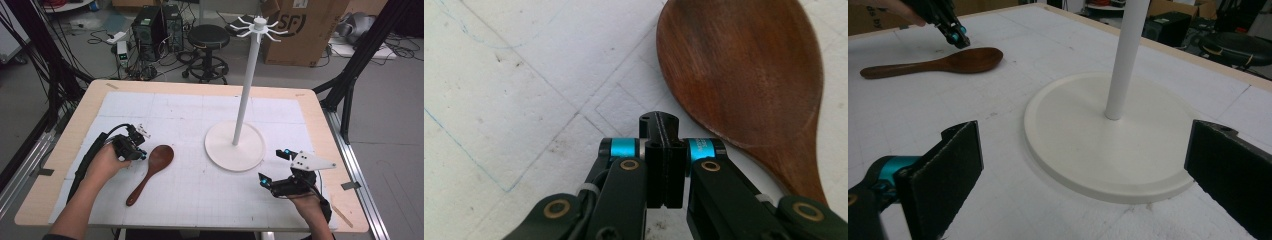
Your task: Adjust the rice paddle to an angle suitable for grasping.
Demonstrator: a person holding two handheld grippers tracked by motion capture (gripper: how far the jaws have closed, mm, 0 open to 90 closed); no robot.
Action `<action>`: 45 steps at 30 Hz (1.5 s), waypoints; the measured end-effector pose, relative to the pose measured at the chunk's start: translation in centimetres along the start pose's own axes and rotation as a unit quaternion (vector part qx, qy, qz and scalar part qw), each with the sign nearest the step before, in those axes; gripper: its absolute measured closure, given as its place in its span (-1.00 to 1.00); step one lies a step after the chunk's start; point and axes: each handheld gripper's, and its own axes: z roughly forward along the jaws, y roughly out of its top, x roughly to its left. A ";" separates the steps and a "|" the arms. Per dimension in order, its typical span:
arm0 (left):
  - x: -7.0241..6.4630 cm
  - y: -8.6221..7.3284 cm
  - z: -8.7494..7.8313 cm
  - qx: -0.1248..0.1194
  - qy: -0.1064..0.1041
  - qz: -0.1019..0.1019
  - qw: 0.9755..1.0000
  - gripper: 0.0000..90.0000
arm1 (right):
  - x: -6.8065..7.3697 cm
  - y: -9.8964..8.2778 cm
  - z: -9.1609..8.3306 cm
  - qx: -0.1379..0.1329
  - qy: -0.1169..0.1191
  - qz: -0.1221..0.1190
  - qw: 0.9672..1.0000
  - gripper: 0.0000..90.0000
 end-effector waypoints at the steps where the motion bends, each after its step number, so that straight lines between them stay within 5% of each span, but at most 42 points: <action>1: 0.0 0.0 0.0 0.000 0.000 0.000 1.000 1.00 | 0.0 0.0 0.0 0.000 -0.001 -0.001 1.000 -0.98; 13: -0.6 1.0 0.8 0.002 -0.014 0.017 1.000 1.00 | 0.0 0.0 -0.2 0.000 0.001 0.001 1.000 -0.98; 32: -5.8 4.9 1.8 0.001 -0.050 0.115 0.992 1.00 | 0.0 -0.1 -0.5 -0.003 -0.001 0.002 1.000 -0.98; 38: -6.3 4.9 1.5 -0.006 -0.056 0.119 0.991 1.00 | 0.0 -0.1 -0.4 0.000 0.001 0.001 1.000 -0.98; 45: -7.0 3.2 -1.1 -0.030 -0.077 0.117 0.990 1.00 | -0.1 -0.2 -0.5 -0.001 -0.003 0.003 1.000 -0.98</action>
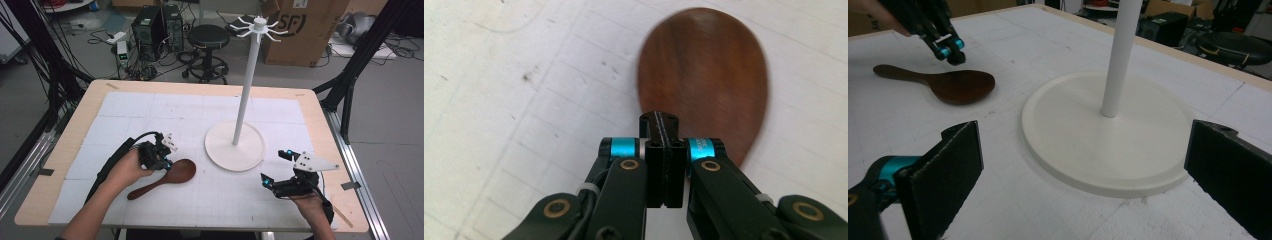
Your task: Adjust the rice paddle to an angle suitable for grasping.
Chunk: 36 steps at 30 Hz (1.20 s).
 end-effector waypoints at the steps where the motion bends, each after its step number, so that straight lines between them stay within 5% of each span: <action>1: 0.0 0.0 0.0 0.000 0.000 0.000 1.000 1.00 | 0.0 0.0 0.0 0.000 0.000 0.000 1.000 -0.98; 19: -3.4 -6.9 -2.5 0.011 -0.020 -0.022 0.999 1.00 | 0.3 0.2 0.4 0.003 0.003 -0.006 1.000 -0.98; 24: -4.1 -7.8 -2.5 0.029 -0.025 -0.012 0.999 1.00 | 0.4 0.3 0.6 0.004 0.006 -0.006 1.000 -0.98; 36: -2.4 -8.1 -2.1 0.049 0.003 -0.026 0.998 1.00 | 0.4 0.3 0.8 0.004 0.007 -0.009 1.000 -0.98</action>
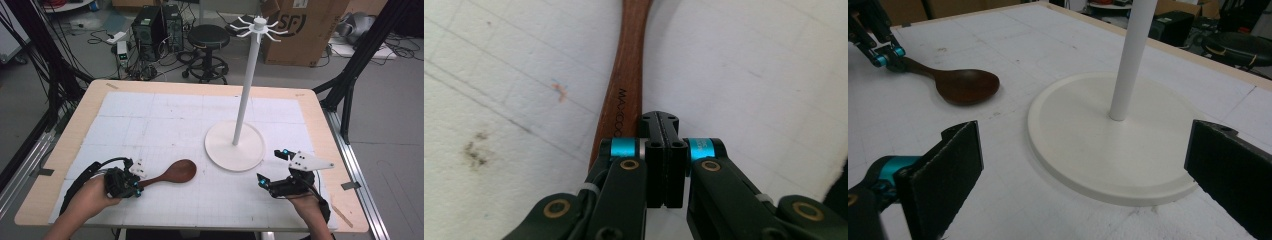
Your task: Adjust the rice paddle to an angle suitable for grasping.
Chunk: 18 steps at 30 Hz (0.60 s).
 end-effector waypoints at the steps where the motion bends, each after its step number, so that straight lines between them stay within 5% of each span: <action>1: 0.2 0.1 0.0 0.003 0.000 0.001 1.000 1.00 | 0.0 0.0 0.0 0.001 0.000 0.002 1.000 -0.98; 13: 1.4 0.6 -0.1 -0.003 0.008 -0.011 1.000 1.00 | -0.1 -0.2 -0.2 0.001 -0.001 0.003 1.000 -0.98; 18: 1.4 0.9 -1.2 -0.021 0.006 0.012 1.000 0.99 | -0.2 -0.2 -0.1 0.000 -0.002 0.003 1.000 -0.98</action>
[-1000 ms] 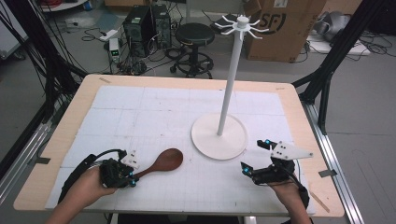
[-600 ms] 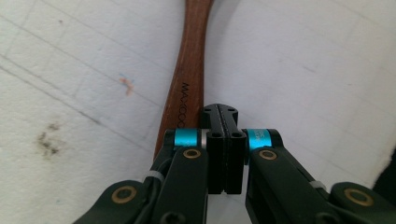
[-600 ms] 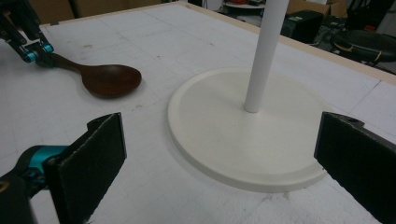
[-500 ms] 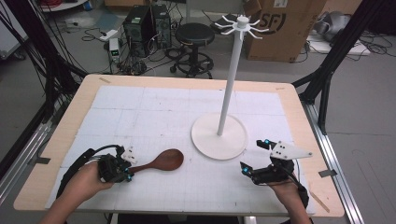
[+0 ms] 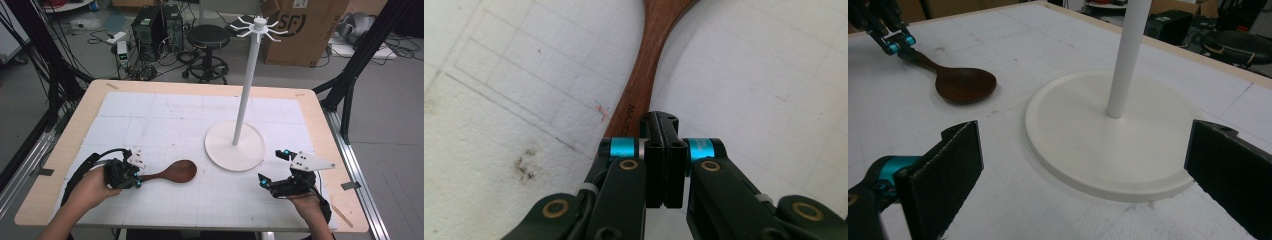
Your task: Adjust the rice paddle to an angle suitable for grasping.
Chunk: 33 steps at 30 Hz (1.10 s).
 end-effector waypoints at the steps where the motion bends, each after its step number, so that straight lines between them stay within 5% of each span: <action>1: 0.0 0.0 0.0 0.000 0.000 0.000 1.000 0.98 | 0.0 0.0 0.0 0.000 0.001 0.000 1.000 -0.98; 6: 0.3 0.7 -0.8 -0.011 -0.005 0.013 1.000 0.74 | 0.1 0.1 0.1 0.002 0.003 0.000 1.000 -0.98; 15: 1.0 2.3 -1.1 0.005 -0.020 0.046 0.999 0.15 | 0.0 0.0 0.2 0.003 0.005 -0.002 1.000 -0.98; 21: 1.8 3.2 -1.3 0.009 -0.043 0.061 0.997 0.07 | 0.0 0.0 0.2 0.004 0.005 -0.001 1.000 -0.98; 33: 1.3 5.1 0.3 0.061 -0.033 0.104 0.992 0.06 | 0.0 0.0 0.3 0.004 0.008 -0.003 1.000 -0.98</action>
